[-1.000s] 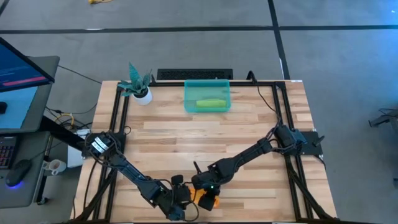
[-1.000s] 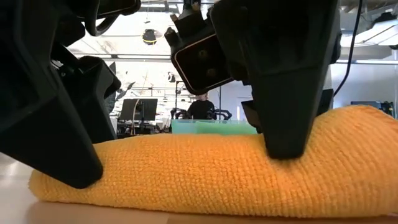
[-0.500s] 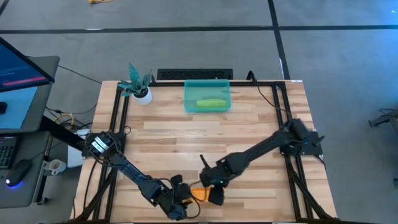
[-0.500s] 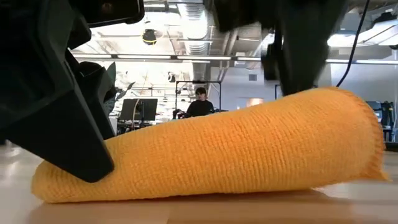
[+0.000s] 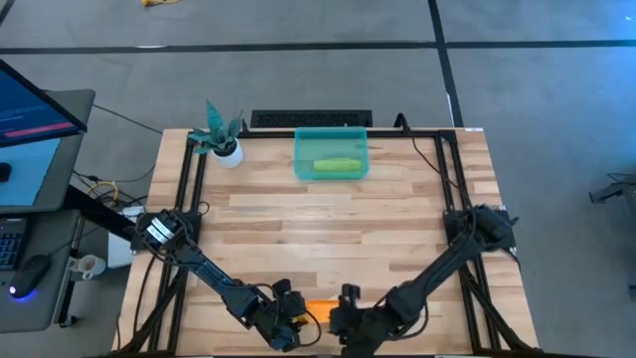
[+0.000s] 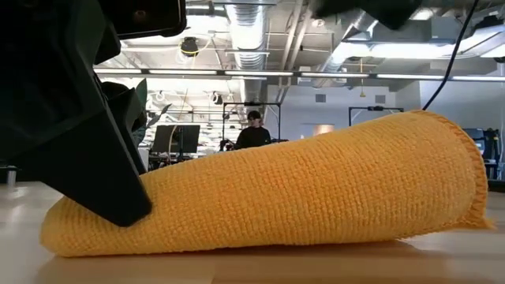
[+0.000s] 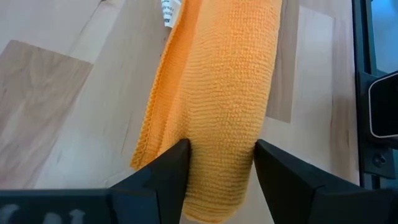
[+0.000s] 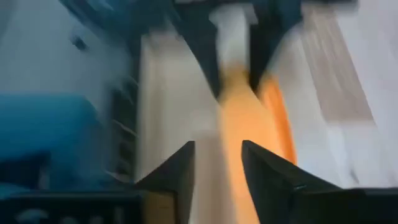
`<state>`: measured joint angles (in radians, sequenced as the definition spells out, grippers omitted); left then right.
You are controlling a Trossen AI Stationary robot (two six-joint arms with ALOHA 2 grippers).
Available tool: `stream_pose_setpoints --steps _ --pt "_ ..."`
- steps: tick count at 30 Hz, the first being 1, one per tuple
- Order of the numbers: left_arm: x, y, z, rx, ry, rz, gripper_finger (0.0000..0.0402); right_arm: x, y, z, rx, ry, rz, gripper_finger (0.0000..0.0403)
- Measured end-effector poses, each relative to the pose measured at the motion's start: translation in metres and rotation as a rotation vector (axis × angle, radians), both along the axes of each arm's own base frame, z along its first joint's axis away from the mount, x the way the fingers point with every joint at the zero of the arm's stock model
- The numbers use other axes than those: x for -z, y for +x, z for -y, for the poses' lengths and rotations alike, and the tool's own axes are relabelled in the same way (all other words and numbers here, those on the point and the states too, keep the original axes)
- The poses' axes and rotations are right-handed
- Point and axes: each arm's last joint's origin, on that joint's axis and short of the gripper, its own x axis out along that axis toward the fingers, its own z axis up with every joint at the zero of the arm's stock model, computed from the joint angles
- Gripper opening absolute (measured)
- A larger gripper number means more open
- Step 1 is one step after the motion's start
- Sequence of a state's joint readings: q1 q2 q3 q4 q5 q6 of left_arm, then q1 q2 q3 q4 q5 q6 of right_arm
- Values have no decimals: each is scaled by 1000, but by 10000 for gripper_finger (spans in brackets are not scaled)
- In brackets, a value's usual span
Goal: Roll towel into tight, uniform cylinder
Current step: Roll the orange microfiber towel
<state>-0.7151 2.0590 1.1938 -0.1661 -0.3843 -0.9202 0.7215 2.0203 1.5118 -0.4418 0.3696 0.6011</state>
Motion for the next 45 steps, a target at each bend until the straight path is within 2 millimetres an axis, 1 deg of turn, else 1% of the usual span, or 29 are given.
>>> stream_pose_setpoints --steps 1,3,6,8,9,10,12,14,16,19,22,24,27,29,31,36,38,40,43,45 --pt "0 0 0 -1 -1 0 176 1 4 -2 5 18 22 174" --pt "0 0 0 -2 -1 1 176 9 4 -1 15 1 -5 146" --pt "0 0 0 -4 -3 -1 176 25 14 2 54 22 -23 83" --pt "0 0 -1 -5 -5 -2 176 29 14 6 67 1 -47 36" --pt "0 1 -1 -4 -6 -3 176 30 17 6 74 10 -39 19" --pt "0 1 -1 -4 -6 -3 176 32 20 8 85 16 -37 12" --pt "0 1 -1 -5 -6 -3 176 39 18 10 113 -1 -73 17" --pt "0 1 -1 -5 -6 -3 176 42 17 11 135 8 -92 22" --pt "0 1 -1 -5 -6 -3 176 42 16 11 158 14 -107 17" --pt "0 1 -1 -6 -6 -2 176 50 10 9 181 2 -154 6" --pt "0 1 -1 -13 -1 5 176 54 10 6 193 37 -178 11" --pt "0 2 -1 -24 5 22 176 58 7 6 200 21 -203 13" --pt "-1 3 -1 -26 19 46 176 68 8 5 217 5 -218 9" --pt "-1 4 -1 -24 31 72 176 69 6 6 215 -7 -239 5" --pt "-2 4 0 -24 41 80 176 79 7 6 221 -19 -255 4" --pt "-3 3 1 -21 105 112 176 83 9 10 237 -34 -270 10" --pt "-8 1 1 -19 114 117 176 84 10 11 239 -34 -271 9" --pt "-17 -3 1 -14 113 125 176 84 11 13 244 -30 -275 7" --pt "-38 -8 4 12 108 175 176 84 14 16 247 -25 -281 7" --pt "-52 -11 7 36 136 233 176 84 15 18 249 -23 -284 8"
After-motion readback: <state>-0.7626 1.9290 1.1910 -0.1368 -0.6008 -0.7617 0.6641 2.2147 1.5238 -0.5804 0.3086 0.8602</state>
